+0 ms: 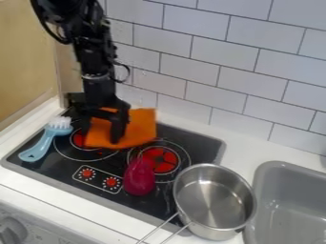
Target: Slide the yellow pad to the left side of the burner
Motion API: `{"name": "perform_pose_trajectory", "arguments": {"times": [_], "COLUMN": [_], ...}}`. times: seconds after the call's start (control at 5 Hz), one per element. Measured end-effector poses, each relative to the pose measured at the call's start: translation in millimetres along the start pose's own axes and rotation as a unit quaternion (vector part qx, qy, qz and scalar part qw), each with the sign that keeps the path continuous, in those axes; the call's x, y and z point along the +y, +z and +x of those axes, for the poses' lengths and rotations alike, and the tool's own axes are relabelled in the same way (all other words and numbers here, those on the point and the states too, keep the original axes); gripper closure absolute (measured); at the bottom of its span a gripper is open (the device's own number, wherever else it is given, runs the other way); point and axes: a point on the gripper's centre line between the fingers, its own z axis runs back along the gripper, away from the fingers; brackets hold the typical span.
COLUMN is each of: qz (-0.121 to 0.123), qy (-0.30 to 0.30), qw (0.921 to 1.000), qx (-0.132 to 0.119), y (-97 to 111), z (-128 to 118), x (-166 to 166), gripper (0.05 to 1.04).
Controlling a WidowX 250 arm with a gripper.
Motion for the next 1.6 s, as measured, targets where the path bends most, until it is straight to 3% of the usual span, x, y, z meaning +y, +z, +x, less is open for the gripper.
{"name": "perform_pose_trajectory", "arguments": {"times": [0.4, 0.8, 1.6], "qz": [0.005, 0.002, 0.035], "qy": [0.022, 0.029, 0.017], "qw": [0.9997, 0.9995, 0.9973], "qx": [0.002, -0.007, -0.063], "y": [2, 8, 70], "z": [3, 2, -13], "x": [27, 25, 12], "gripper": [0.085, 0.085, 0.085]}}
